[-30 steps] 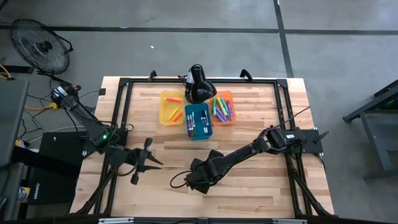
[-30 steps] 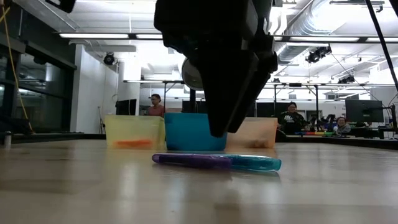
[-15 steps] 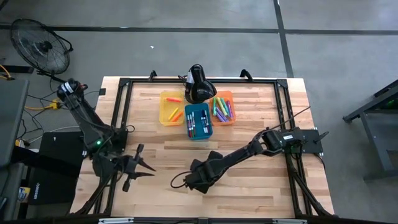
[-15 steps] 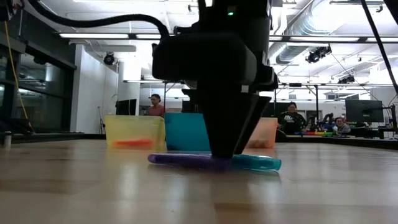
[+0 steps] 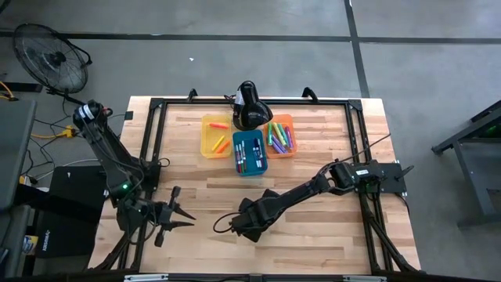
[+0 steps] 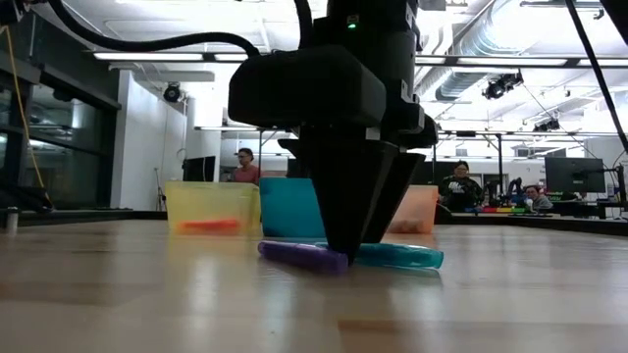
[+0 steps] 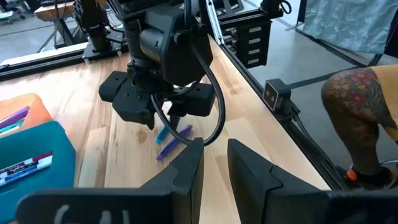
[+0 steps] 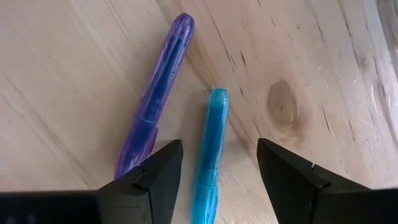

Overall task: Pick & Place Markers
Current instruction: Put the blue mini marker into the yellow bin

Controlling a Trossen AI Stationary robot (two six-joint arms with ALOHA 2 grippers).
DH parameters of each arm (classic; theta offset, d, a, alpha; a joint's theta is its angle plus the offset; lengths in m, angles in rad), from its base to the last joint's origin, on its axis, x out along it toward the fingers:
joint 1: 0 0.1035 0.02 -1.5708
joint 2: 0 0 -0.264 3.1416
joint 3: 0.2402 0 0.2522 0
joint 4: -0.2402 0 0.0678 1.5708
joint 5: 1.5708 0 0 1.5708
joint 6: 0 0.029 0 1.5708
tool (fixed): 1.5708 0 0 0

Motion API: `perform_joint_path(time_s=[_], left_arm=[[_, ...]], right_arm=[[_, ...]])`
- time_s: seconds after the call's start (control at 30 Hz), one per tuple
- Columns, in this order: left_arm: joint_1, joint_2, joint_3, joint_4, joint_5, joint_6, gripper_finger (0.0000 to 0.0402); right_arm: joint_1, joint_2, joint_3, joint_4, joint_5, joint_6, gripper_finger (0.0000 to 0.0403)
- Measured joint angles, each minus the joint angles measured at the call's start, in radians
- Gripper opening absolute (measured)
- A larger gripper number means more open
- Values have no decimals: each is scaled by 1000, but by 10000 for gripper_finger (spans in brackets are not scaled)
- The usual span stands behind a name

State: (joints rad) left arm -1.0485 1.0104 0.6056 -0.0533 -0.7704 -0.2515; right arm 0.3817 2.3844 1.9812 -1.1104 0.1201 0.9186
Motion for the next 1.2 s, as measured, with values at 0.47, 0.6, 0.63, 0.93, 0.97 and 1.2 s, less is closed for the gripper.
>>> perform_joint_path(time_s=[0.47,0.6,0.63,0.93,0.97,1.2], left_arm=[[0,17,0,1,-3,-34,69],[0,17,0,0,-2,-34,69],[1,17,0,-1,-2,-34,69],[0,16,0,0,-6,-35,69],[1,16,0,0,-6,-35,69],[0,16,0,0,-7,-42,69]], right_arm=[[-3,2,-49,73,-71,23,130],[-4,-8,-150,164,-110,52,106],[-4,-11,-167,177,-111,61,101],[4,-12,-168,175,-68,51,60],[5,-9,-161,173,-66,46,53],[20,-8,-156,155,-59,18,28]])
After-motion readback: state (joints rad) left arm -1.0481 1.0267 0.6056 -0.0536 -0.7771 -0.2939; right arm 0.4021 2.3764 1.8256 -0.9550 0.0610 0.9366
